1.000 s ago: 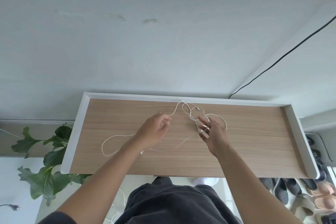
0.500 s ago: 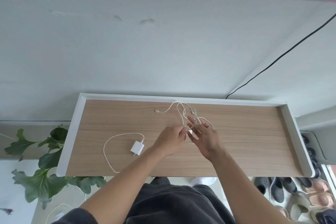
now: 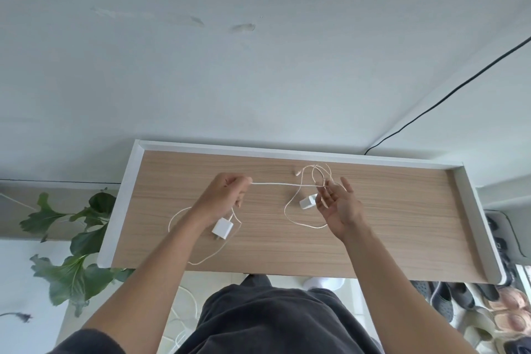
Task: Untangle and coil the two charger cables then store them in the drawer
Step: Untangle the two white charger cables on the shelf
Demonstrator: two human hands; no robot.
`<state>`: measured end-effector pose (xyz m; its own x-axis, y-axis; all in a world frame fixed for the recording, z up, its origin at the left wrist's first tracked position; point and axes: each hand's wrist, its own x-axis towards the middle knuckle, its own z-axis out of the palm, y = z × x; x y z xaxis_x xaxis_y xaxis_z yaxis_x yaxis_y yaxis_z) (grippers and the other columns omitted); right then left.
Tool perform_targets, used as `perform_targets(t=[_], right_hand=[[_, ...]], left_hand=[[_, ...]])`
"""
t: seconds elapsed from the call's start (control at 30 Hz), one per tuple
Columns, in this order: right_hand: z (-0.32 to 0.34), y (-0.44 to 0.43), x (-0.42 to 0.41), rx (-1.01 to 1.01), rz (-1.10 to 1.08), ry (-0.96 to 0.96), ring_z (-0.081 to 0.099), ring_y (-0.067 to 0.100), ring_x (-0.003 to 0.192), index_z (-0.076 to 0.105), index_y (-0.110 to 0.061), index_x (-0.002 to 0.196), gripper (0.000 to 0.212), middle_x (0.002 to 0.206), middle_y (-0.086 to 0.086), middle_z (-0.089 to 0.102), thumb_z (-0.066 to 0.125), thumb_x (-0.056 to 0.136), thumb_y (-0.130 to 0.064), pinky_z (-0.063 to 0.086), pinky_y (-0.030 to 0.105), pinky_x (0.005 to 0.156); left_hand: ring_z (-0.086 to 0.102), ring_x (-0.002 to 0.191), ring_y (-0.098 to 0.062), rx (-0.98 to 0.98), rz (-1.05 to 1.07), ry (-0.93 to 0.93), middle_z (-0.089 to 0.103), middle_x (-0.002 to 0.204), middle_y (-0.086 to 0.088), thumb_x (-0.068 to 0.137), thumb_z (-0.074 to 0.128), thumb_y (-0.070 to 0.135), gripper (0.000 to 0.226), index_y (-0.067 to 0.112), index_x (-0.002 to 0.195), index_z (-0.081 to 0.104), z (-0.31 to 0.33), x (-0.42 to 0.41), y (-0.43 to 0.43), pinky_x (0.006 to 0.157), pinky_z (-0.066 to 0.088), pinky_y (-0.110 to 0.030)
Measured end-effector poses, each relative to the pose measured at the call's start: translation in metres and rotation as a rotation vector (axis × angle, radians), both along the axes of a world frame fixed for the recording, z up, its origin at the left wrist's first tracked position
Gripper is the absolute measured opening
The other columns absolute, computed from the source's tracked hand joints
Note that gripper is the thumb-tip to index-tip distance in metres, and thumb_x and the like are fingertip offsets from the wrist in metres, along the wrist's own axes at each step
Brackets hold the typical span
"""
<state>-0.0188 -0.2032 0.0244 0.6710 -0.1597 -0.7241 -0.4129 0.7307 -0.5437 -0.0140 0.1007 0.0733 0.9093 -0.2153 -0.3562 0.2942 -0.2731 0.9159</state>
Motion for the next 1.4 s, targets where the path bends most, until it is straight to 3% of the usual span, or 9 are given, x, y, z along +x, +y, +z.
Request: perform_targets(t=[0.23, 0.33, 0.4, 0.5, 0.6, 0.77, 0.97, 1.2, 1.4], right_hand=[[0.0, -0.01, 0.011, -0.042, -0.16, 0.032, 0.072, 0.022, 0.087, 0.045, -0.029, 0.151, 0.058, 0.118, 0.015, 0.073, 0.063, 0.107, 0.005, 0.064, 0.029, 0.061], [0.003, -0.02, 0.009, -0.071, -0.14, 0.023, 0.075, 0.027, 0.099, 0.046, -0.024, 0.155, 0.06, 0.094, 0.011, 0.084, 0.068, 0.106, 0.003, 0.066, 0.027, 0.065], [0.004, -0.021, 0.007, -0.096, -0.089, 0.015, 0.075, 0.03, 0.106, 0.047, -0.022, 0.158, 0.065, 0.108, 0.014, 0.086, 0.072, 0.104, 0.002, 0.068, 0.028, 0.073], [0.005, -0.016, 0.003, -0.154, 0.009, -0.015, 0.076, 0.026, 0.097, 0.047, -0.023, 0.16, 0.069, 0.14, 0.017, 0.076, 0.076, 0.102, -0.001, 0.069, 0.032, 0.083], [0.006, -0.004, -0.002, -0.222, 0.116, -0.033, 0.078, 0.022, 0.092, 0.038, -0.023, 0.165, 0.077, 0.12, 0.008, 0.084, 0.079, 0.101, -0.007, 0.066, 0.035, 0.089], [0.006, 0.019, -0.013, -0.292, 0.228, -0.004, 0.081, 0.011, 0.102, 0.046, -0.021, 0.162, 0.072, 0.123, -0.01, 0.084, 0.083, 0.1, -0.024, 0.057, 0.033, 0.088], [0.0, 0.019, -0.018, -0.288, 0.232, 0.024, 0.077, 0.012, 0.103, 0.05, -0.018, 0.162, 0.08, 0.122, -0.011, 0.084, 0.09, 0.094, -0.027, 0.058, 0.033, 0.085], [-0.009, 0.0, -0.019, -0.197, 0.184, 0.061, 0.07, 0.011, 0.091, 0.07, -0.013, 0.136, 0.032, 0.139, 0.003, 0.079, 0.075, 0.105, -0.015, 0.056, 0.031, 0.083], [-0.017, -0.014, -0.018, -0.18, 0.108, 0.096, 0.075, 0.009, 0.081, 0.06, -0.015, 0.155, 0.054, 0.125, 0.0, 0.084, 0.076, 0.103, -0.014, 0.059, 0.031, 0.077]], left_hand=[[0.023, 0.055, -0.02, -0.273, 0.215, -0.03, 0.023, 0.054, 0.007, 0.084, 0.061, 0.031, 0.044, 0.031, 0.051, 0.031, 0.013, 0.002, 0.022, 0.058, 0.04, -0.034], [0.033, 0.059, -0.021, -0.036, 0.241, -0.076, 0.032, 0.058, 0.004, 0.095, 0.056, 0.034, 0.043, 0.023, 0.057, 0.037, 0.004, 0.009, 0.04, 0.068, 0.048, -0.039], [0.05, 0.064, -0.021, 0.199, 0.216, -0.059, 0.05, 0.061, 0.012, 0.106, 0.053, 0.033, 0.038, 0.019, 0.071, 0.057, -0.012, 0.012, 0.048, 0.073, 0.054, -0.038], [0.071, 0.106, -0.023, 0.451, 0.18, -0.06, 0.076, 0.113, 0.005, 0.112, 0.052, 0.026, 0.023, 0.023, 0.124, 0.071, -0.037, 0.007, 0.047, 0.093, 0.054, -0.038], [0.058, 0.137, -0.029, 0.57, 0.129, -0.268, 0.063, 0.143, -0.012, 0.111, 0.057, 0.023, 0.037, 0.01, 0.146, 0.06, -0.044, 0.002, 0.019, 0.117, 0.043, -0.04], [0.068, 0.129, -0.018, 0.41, -0.215, -0.218, 0.072, 0.14, -0.003, 0.116, 0.046, 0.042, 0.044, 0.012, 0.144, 0.062, -0.02, -0.014, -0.051, 0.112, 0.051, -0.038], [0.054, 0.064, -0.015, 0.32, -0.416, -0.043, 0.06, 0.075, 0.013, 0.118, 0.039, 0.039, 0.036, 0.024, 0.103, 0.068, -0.022, -0.028, -0.079, 0.065, 0.042, -0.034], [0.049, 0.076, -0.016, 0.084, -0.535, 0.045, 0.054, 0.083, -0.008, 0.116, 0.044, 0.047, 0.037, 0.026, 0.095, 0.066, -0.006, -0.013, -0.044, 0.082, 0.046, -0.039], [0.051, 0.079, -0.014, 0.023, -0.617, 0.141, 0.059, 0.082, 0.018, 0.12, 0.045, 0.027, 0.035, 0.011, 0.096, 0.063, 0.012, -0.005, -0.015, 0.102, 0.059, -0.046]])
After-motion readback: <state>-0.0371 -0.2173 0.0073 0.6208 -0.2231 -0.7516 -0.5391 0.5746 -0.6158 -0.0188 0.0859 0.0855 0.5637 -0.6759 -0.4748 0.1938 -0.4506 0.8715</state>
